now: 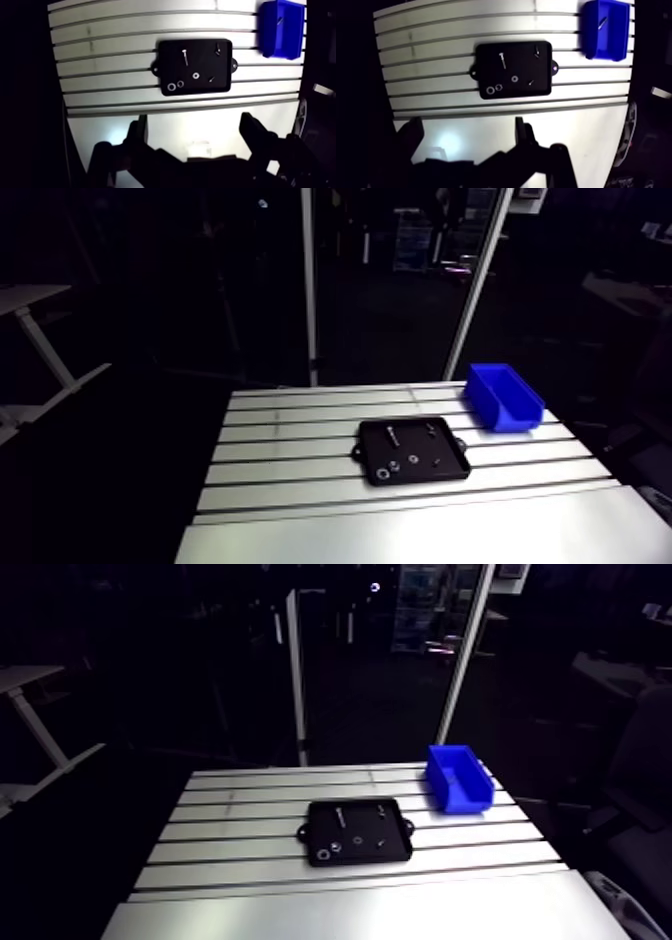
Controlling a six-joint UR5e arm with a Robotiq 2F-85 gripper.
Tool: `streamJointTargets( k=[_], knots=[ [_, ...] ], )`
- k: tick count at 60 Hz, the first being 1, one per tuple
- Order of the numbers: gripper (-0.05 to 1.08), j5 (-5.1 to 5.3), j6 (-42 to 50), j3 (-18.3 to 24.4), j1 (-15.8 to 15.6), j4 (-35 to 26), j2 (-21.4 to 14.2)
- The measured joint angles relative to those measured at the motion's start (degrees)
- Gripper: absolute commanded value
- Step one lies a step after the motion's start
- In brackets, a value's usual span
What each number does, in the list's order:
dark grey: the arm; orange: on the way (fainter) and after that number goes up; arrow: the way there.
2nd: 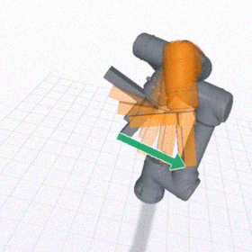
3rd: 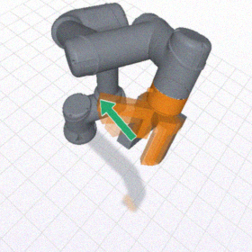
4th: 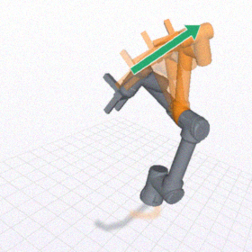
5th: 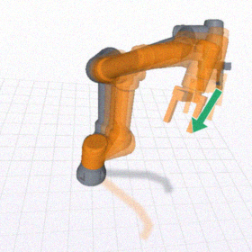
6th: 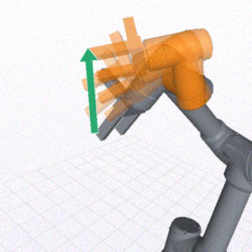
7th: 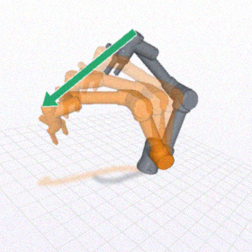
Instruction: Pick up the M10 bolt from the tray and put it into the blue bin.
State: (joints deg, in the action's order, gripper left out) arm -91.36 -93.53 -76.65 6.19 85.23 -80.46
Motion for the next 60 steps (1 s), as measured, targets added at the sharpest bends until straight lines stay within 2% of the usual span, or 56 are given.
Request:
streamJointTargets(
  k=[60],
  knots=[
    [0.01, -0.12, -9.76, -11.39, 0.74, 14.08, 4.9]
  ],
)
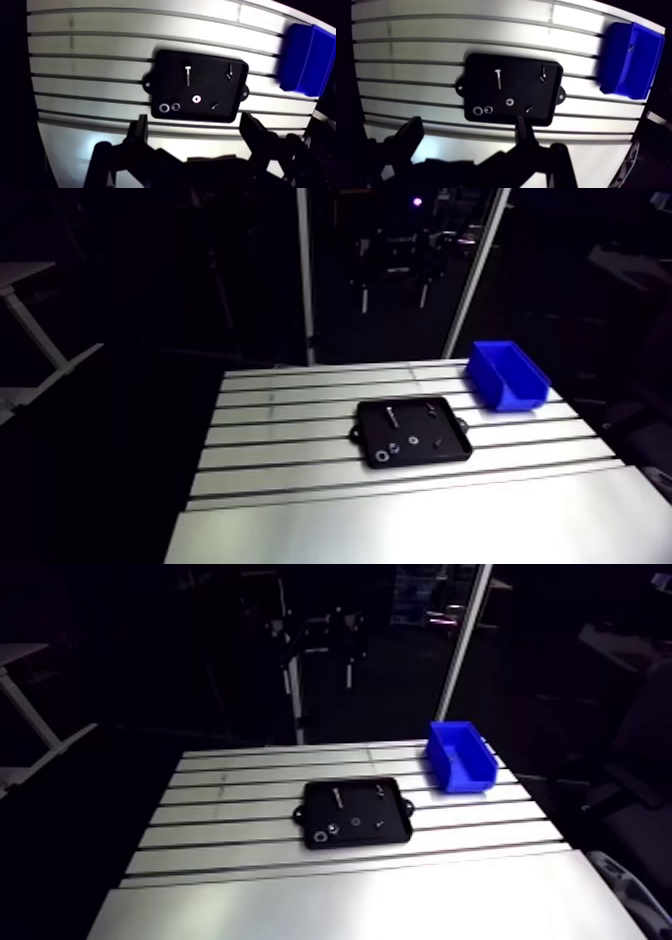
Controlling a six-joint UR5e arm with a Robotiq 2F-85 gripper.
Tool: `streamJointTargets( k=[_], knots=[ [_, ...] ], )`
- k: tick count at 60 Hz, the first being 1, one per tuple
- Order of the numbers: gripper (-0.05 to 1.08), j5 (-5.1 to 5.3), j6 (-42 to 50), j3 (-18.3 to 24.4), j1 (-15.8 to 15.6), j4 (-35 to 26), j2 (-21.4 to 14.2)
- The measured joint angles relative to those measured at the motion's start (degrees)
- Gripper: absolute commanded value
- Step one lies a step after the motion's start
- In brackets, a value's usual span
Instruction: Pick up the M10 bolt from the tray and put it into the blue bin.
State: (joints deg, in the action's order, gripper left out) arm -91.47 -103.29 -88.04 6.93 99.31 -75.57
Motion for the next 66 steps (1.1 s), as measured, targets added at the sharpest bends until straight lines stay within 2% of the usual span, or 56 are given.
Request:
streamJointTargets(
  k=[2, 7, 9, 15, 20, 22, 30, 38, 66],
  knots=[
    [0.02, -0.01, -0.19, -0.46, 0.05, 0.5, 0.17],
    [0.1, -0.04, -0.57, -1.69, 0.31, 1.83, 0.64],
    [0.19, -0.04, -0.73, -2.1, 0.46, 2.29, 0.85],
    [0.29, -0.06, -1.41, -2.96, 0.86, 3.07, 1.5],
    [0.33, -0.04, -2.0, -3.45, 1.24, 3.4, 2.02],
    [0.4, -0.03, -2.22, -3.65, 1.43, 3.52, 2.25],
    [0.48, 0.01, -3.59, -4.66, 2.23, 4.63, 2.96],
    [0.54, 0.02, -5.01, -5.75, 2.95, 6.3, 3.83],
    [0.57, -0.06, -8.55, -9.47, 4.15, 9.35, 6.03]
  ],
)
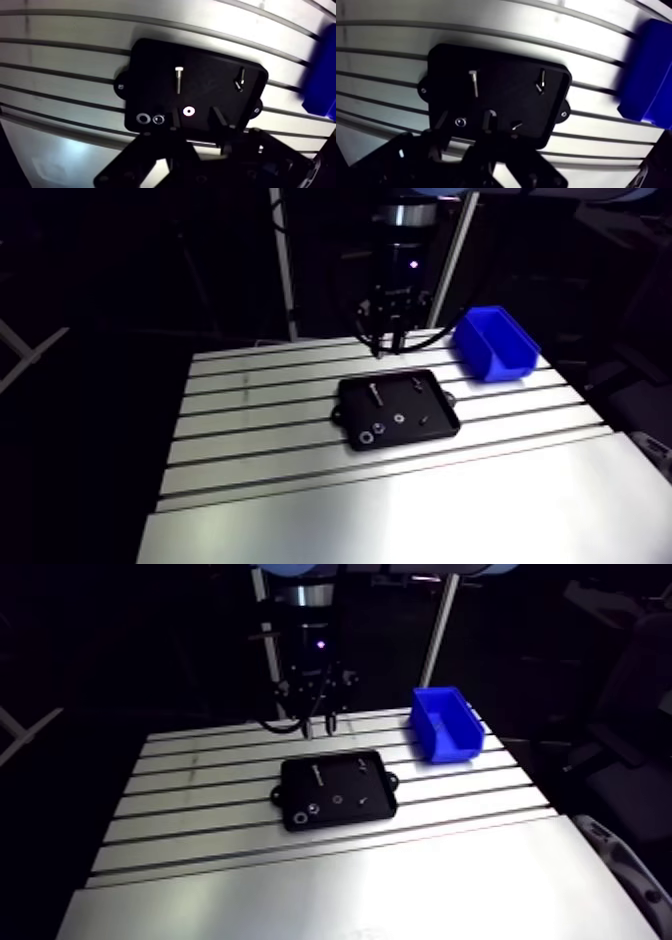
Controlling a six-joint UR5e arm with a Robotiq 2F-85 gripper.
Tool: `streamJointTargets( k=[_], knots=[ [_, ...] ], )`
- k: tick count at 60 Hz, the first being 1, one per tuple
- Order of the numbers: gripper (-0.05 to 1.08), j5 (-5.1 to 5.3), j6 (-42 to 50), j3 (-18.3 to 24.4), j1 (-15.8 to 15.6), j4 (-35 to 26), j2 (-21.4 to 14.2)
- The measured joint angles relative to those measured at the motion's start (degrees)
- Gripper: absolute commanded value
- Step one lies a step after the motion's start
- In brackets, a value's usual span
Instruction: Pick up the M10 bolt from the tray and put it into the blue bin.
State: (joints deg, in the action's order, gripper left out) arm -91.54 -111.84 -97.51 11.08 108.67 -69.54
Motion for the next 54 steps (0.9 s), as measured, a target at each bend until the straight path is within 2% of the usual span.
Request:
streamJointTargets(
  k=[54],
  knots=[
    [0.57, -0.11, -4.1, -6.44, 0.11, 7.05, 1.66]
  ],
)
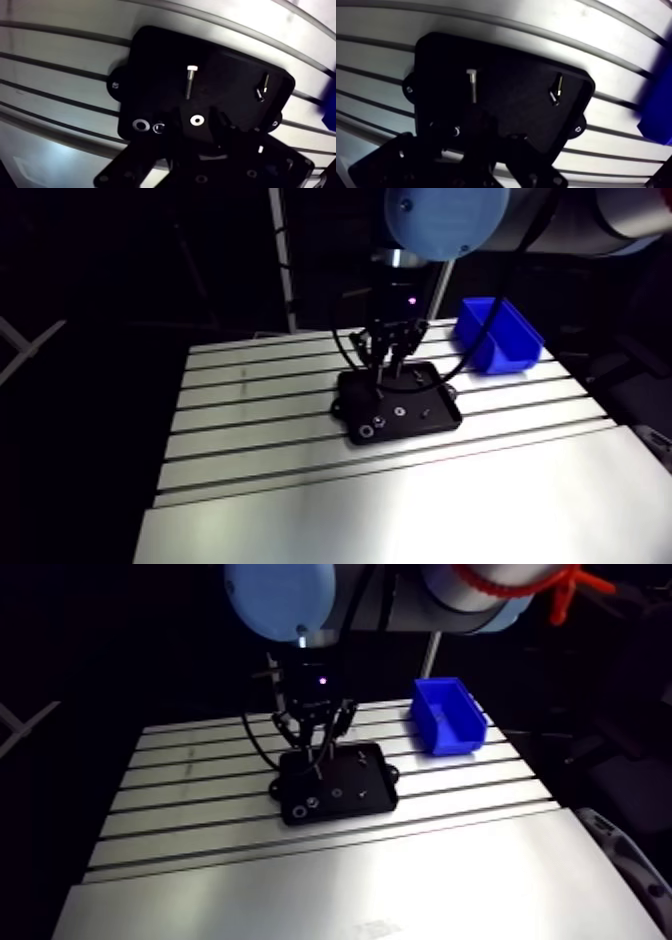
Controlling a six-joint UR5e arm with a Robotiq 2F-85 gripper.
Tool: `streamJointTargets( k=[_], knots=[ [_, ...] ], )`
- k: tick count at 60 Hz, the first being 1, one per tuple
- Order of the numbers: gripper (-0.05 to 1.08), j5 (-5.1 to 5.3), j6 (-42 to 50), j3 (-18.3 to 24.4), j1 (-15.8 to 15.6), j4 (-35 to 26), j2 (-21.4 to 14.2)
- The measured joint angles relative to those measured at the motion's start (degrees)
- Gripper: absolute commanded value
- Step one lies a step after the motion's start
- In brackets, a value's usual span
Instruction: Pick up the M10 bolt from the tray and put it into the blue bin.
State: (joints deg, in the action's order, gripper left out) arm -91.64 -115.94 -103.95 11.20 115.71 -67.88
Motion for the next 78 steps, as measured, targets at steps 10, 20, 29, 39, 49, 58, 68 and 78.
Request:
streamJointTargets(
  k=[10, 20, 29, 39, 49, 58, 68, 78],
  knots=[
    [0.57, 0.05, -0.52, -0.43, -0.02, 1.46, 0.4],
    [0.57, 0.16, -0.68, -0.62, -0.06, 2.68, 0.95],
    [0.57, 0.19, -0.67, -0.8, -0.09, 3.38, 1.23],
    [0.57, 0.23, -0.53, -0.95, -0.11, 3.84, 1.57],
    [0.57, 0.37, -0.47, -1.06, -0.11, 4.92, 1.85],
    [0.57, 0.47, -0.35, -1.14, -0.07, 5.65, 2.19],
    [0.57, 0.61, 0.07, -1.22, -0.05, 6.09, 2.4],
    [0.57, 0.85, 0.42, -1.37, -0.04, 6.38, 2.5]
  ],
)
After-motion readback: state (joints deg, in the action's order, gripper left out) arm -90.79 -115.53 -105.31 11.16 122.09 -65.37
